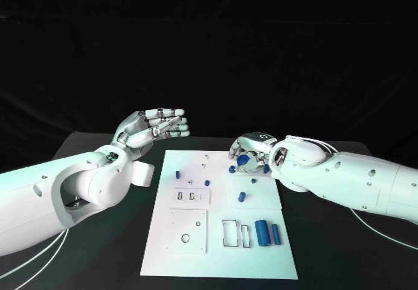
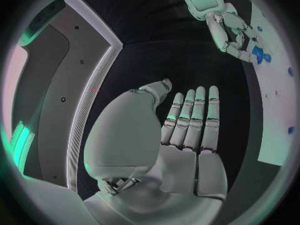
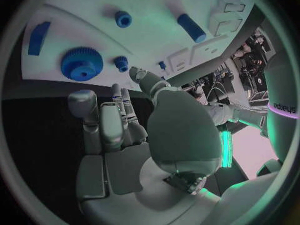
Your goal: Assemble the parts on the task board
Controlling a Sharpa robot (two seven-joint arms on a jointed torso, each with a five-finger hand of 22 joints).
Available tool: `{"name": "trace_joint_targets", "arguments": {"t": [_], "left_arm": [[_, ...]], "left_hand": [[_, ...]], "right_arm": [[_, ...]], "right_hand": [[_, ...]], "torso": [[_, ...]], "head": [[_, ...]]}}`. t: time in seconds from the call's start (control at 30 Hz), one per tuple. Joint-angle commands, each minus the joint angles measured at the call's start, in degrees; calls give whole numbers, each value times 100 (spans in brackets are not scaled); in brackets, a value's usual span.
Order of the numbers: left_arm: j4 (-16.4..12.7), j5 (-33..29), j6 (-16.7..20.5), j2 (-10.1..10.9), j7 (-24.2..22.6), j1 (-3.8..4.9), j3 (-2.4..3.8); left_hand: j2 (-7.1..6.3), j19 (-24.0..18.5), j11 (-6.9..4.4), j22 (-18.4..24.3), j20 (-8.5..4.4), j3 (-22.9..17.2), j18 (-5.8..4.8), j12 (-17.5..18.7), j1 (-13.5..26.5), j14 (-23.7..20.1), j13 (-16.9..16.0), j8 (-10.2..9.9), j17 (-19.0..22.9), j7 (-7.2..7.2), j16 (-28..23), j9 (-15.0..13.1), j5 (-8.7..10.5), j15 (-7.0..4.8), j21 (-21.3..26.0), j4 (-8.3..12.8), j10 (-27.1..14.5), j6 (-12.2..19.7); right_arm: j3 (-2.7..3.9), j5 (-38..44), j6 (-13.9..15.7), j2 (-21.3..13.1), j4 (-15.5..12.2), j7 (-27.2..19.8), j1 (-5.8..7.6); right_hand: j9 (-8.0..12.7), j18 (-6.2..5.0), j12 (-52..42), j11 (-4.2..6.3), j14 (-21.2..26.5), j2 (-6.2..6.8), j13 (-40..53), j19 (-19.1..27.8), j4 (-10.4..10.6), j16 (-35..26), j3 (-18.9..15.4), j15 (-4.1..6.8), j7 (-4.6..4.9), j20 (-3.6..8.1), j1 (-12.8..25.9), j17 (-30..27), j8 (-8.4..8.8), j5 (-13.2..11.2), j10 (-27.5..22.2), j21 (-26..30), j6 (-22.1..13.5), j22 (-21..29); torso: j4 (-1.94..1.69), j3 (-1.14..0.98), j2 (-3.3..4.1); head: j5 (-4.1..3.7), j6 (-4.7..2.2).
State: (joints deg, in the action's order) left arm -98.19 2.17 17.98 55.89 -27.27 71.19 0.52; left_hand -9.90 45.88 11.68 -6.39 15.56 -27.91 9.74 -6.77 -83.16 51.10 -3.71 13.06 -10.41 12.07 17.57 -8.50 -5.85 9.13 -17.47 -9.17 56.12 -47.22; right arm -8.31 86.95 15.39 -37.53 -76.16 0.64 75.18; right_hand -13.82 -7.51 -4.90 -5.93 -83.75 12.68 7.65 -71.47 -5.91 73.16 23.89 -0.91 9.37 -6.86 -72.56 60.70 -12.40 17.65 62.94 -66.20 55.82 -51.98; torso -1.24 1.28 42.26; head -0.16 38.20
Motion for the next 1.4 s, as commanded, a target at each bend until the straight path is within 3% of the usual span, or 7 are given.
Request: {"name": "trace_joint_targets", "arguments": {"t": [0.03, 0.4, 0.93, 1.4], "left_arm": [[-28, 30, -109, 12, -24, 15, 9], [-43, 30, -117, 49, -2, 32, 15], [-34, 29, -128, 77, 49, 53, 18], [-33, 29, -129, 84, 74, 63, 19]], "left_hand": [[-15, 19, 12, 9, 2, -20, 75, 23, 51, 8, -3, -4, -7, 326, -8, 5, 34, 14, -10, 0, 25, -7], [-17, 17, 15, 13, 4, -22, 74, 33, 63, 2, -2, -8, -8, 330, -13, 7, 35, 16, -7, -1, 20, -1], [-14, 12, 21, 19, 7, -30, 73, 50, 81, -9, -1, -15, -8, 335, -24, 10, 35, 22, -1, -4, 12, 7], [-11, 10, 22, 22, 8, -36, 73, 57, 84, -12, -1, -18, -8, 337, -28, 11, 34, 24, 2, -2, 9, 10]], "right_arm": [[-4, 191, -220, 21, 32, 103, -18], [-14, 216, -271, 119, 156, 122, -56], [-15, 234, -251, 154, 170, 109, -64], [-19, 240, -303, 183, 215, 127, -73]], "right_hand": [[-13, 66, -28, 0, -145, -10, 7, -51, 22, 54, 23, -13, 11, -3, -38, 58, 20, 24, 7, -58, 50, -80], [-54, 100, -69, 0, -164, -36, 6, -120, 70, 234, 170, -16, 13, -10, -32, 238, 9, 35, 55, -253, 126, -349], [-196, 141, -132, 47, -173, -105, -27, -179, 259, 472, 682, 10, -40, 2, 62, 444, -63, -106, 260, -522, 312, -735], [-224, 150, -134, 54, -180, -82, -35, -198, 282, 506, 724, 14, -46, 6, 80, 477, -73, -156, 287, -564, 322, -800]], "torso": [[-17, 2, 26], [-38, 4, 77], [-41, 2, 118], [-43, 8, 141]], "head": [[-5, 21], [4, 30], [12, 45], [23, 70]]}}
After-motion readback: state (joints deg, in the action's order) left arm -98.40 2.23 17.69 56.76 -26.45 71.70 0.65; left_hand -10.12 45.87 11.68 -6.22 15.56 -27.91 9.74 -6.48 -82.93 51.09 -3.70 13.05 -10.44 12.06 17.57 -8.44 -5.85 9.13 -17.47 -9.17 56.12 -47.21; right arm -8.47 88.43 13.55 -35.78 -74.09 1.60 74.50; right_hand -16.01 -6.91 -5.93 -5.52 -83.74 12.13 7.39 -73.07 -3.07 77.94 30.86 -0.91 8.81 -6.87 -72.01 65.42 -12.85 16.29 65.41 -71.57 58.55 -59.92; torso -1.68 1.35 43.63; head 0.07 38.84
